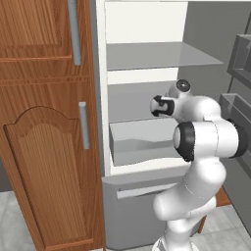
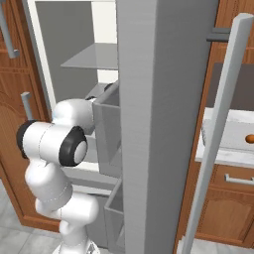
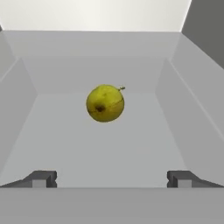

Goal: Pick the tangerine and pear from the fridge and place them inside the tupperware on the counter.

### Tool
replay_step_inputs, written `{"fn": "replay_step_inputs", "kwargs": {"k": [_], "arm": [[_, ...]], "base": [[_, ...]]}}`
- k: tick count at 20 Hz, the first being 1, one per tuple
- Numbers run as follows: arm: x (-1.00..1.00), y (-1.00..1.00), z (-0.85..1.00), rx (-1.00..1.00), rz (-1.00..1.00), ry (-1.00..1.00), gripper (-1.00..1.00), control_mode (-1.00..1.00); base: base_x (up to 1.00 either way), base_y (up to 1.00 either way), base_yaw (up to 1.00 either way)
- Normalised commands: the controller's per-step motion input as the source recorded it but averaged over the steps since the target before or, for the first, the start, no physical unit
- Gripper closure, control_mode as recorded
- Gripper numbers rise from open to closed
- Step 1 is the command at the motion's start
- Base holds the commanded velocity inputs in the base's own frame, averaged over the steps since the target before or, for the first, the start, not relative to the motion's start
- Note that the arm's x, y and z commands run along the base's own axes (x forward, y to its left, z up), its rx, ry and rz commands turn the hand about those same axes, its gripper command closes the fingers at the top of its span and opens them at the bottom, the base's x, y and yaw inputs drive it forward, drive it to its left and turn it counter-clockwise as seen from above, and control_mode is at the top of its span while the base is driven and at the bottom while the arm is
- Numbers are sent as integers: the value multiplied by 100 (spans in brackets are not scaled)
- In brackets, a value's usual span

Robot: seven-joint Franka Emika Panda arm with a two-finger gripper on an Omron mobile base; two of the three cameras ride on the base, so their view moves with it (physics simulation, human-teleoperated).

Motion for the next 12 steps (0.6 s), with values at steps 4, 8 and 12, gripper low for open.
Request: {"fn": "replay_step_inputs", "kwargs": {"k": [4, 8, 12], "arm": [[39, -3, -19, 0, 0, 0, -100, -100], [45, 0, -19, 0, 0, 0, -100, -100], [49, 0, -16, 0, 0, 0, -100, -100]], "base": [[0, 0, 0], [0, 0, 0], [0, 0, 0]]}}
